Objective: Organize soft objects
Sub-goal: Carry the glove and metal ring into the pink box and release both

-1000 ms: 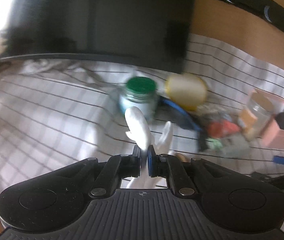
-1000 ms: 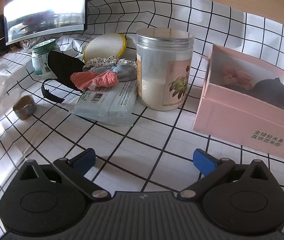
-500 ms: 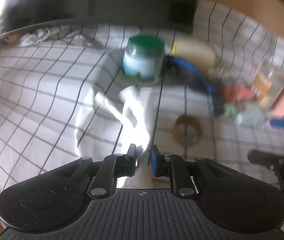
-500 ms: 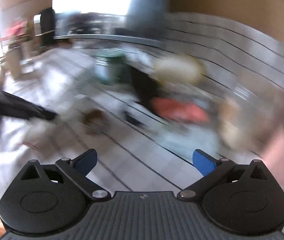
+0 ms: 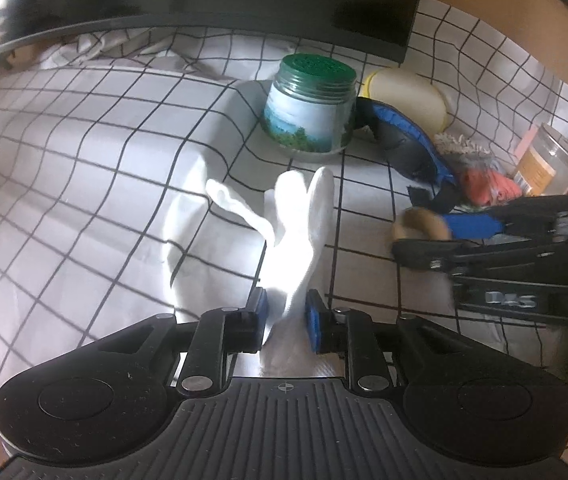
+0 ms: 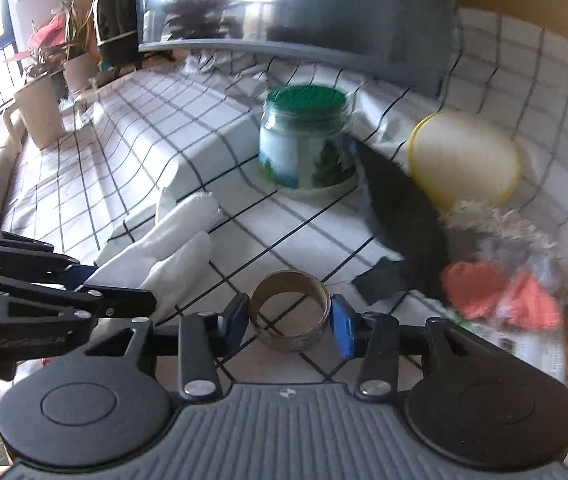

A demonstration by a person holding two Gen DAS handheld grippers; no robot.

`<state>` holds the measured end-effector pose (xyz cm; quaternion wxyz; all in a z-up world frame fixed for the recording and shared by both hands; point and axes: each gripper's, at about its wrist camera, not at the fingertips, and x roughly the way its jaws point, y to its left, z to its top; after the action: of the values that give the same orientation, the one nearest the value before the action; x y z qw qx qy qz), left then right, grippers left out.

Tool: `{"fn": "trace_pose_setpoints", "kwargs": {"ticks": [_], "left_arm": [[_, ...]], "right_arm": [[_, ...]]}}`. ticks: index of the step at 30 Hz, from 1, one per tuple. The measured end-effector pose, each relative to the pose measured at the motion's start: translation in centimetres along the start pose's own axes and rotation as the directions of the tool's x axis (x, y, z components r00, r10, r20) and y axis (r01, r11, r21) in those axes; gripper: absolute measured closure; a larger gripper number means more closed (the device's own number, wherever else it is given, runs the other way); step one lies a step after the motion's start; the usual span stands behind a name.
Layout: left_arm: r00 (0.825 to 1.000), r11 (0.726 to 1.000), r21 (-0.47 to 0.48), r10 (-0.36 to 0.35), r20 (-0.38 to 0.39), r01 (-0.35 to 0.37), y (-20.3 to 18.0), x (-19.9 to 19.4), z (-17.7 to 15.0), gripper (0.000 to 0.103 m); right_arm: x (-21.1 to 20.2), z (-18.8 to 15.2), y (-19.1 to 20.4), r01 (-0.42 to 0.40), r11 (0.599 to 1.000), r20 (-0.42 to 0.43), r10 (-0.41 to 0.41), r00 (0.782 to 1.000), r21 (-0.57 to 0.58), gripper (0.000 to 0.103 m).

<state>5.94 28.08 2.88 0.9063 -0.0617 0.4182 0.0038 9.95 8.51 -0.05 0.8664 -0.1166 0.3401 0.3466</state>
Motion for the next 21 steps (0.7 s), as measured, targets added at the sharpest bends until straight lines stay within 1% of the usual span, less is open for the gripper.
{"fn": "trace_pose_setpoints", "kwargs": {"ticks": [3,5,7,9,10,12,14,17,20,21], "left_arm": [[1.000,0.999,0.024,0.023,-0.016,-0.022,-0.5,0.6,0.7,0.075],[0.999,0.999,0.026,0.025,-0.032,-0.024,-0.7,0.9,1.2,0.075],[0.999,0.999,0.022,0.025,-0.032,-0.024,-0.8,1.1,1.3,0.075],[0.999,0.999,0.042,0.030,-0.021,-0.029,-1.0,1.2,1.2,0.076],[0.999,0.998,0.053,0.033,-0.013,-0.032,-1.2,1.2,1.1,0.077],[1.000,0.998,0.059,0.018,-0.003,-0.018,-1.2,1.2,1.0,0.086],[1.000,0.998,0.063,0.007,-0.001,-0.007,-1.3,1.1,0.9,0.090],[0.999,0.995,0.099,-0.032,-0.007,0.032,-2.3,0.6,0.5,0.091],[0.994,0.982,0.154,-0.105,-0.032,0.109,-4.1,0.0,0.0,0.092],[0.988,0.973,0.169,-0.148,-0.053,0.155,-5.0,-0.2,-0.2,0.092]], "right_arm": [[-2.5,-0.3,-0.3,0.017,1.000,0.024,-0.017,1.000,0.020,0.059],[-4.0,-0.6,-0.6,0.036,0.999,0.033,-0.037,0.999,0.027,0.059],[-5.3,-1.1,-0.9,0.061,0.998,0.040,-0.062,0.997,0.028,0.059],[-6.6,-1.8,-1.4,0.082,0.996,0.043,-0.084,0.996,0.037,0.059],[-7.3,-2.2,-1.7,0.092,0.995,0.043,-0.094,0.995,0.046,0.059],[-8.4,-3.0,-2.4,0.115,0.991,0.041,-0.118,0.992,0.072,0.059],[-9.5,-3.8,-3.2,0.146,0.985,0.040,-0.150,0.988,0.095,0.059],[-11.2,-5.1,-4.3,0.195,0.973,0.038,-0.201,0.979,0.121,0.059],[-13.1,-6.4,-5.5,0.243,0.959,0.034,-0.251,0.968,0.148,0.059],[-13.8,-6.9,-6.0,0.261,0.952,0.031,-0.269,0.963,0.160,0.059]]}}
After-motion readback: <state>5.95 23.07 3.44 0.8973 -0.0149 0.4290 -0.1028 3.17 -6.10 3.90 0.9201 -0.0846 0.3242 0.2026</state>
